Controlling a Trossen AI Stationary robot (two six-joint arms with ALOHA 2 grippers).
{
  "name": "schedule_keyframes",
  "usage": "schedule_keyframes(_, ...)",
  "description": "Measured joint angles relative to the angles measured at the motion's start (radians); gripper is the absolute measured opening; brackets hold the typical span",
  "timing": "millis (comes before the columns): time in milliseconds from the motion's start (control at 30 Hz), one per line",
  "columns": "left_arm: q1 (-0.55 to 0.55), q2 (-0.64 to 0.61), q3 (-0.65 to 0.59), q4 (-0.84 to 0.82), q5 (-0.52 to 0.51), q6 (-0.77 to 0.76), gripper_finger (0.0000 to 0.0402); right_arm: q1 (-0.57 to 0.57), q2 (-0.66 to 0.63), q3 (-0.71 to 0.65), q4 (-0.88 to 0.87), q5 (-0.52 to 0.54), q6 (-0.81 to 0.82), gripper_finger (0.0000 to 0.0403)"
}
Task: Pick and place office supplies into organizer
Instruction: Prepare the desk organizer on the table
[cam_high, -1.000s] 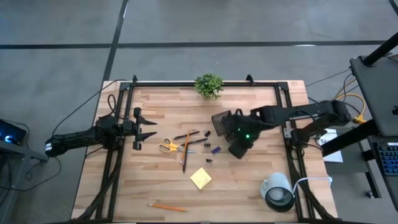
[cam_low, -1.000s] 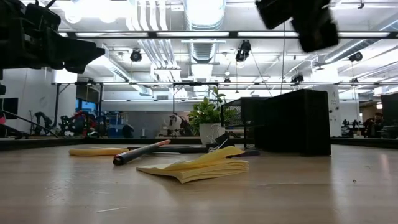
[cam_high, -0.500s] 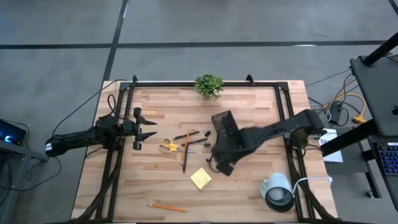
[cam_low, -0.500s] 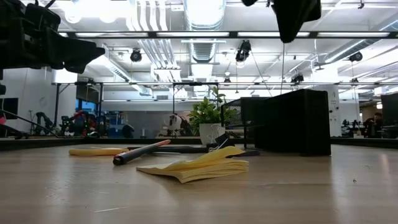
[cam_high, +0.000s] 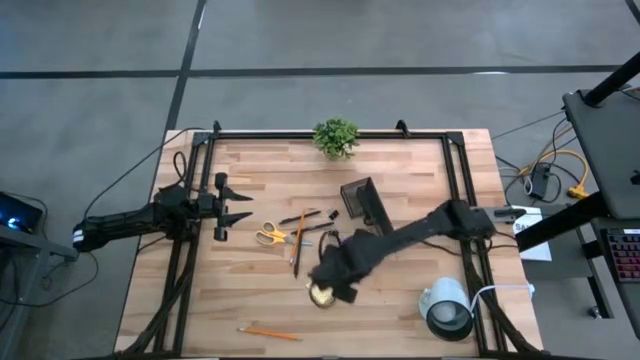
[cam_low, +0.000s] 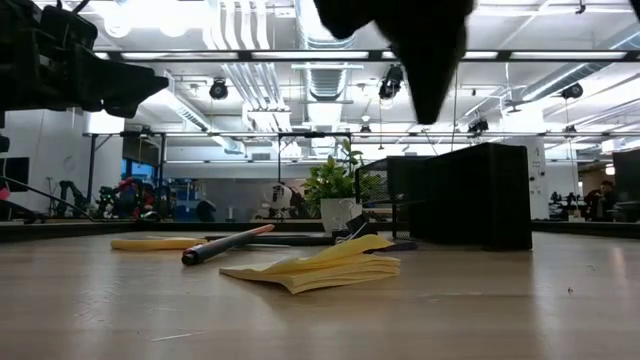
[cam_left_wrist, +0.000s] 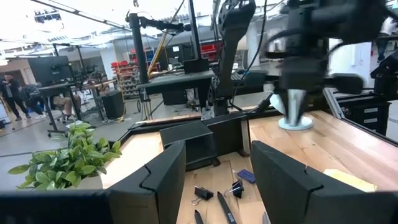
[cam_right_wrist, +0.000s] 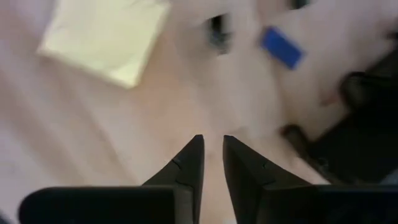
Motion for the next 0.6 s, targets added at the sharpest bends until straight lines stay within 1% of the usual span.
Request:
schedule_keyframes(100, 0.0, -0.001, 0.0, 0.0, 0.0, 0.0, 0.0167, -0.069, 0.016, 0.068, -0.059, 0.004, 0.048, 0.0088)
schedule_keyframes(167, 0.0, 0.0, 0.0, -0.002, 0.0, 0.0, 0.0167, -0.116, 0.016, 0.105, -0.058, 0.007, 0.05, 0.0112)
schedule_keyframes(300, 0.0, 0.0, 0.0, -0.001, 0.0, 0.0, 0.0167, -0.207, 0.025, 0.158, -0.047, 0.088, 0.111, 0.0159)
schedule_keyframes(367, 0.0, 0.0, 0.0, -0.001, 0.0, 0.0, 0.0167, -0.255, 0.036, 0.174, -0.069, 0.084, 0.129, 0.0176)
schedule_keyframes(467, 0.0, 0.0, 0.0, 0.0, 0.0, 0.0, 0.0167, -0.305, 0.062, 0.183, -0.081, 0.058, 0.135, 0.0187)
schedule_keyframes(600, 0.0, -0.001, 0.0, 0.0, 0.0, 0.0, 0.0167, -0.312, 0.109, 0.203, -0.08, 0.035, 0.119, 0.0189)
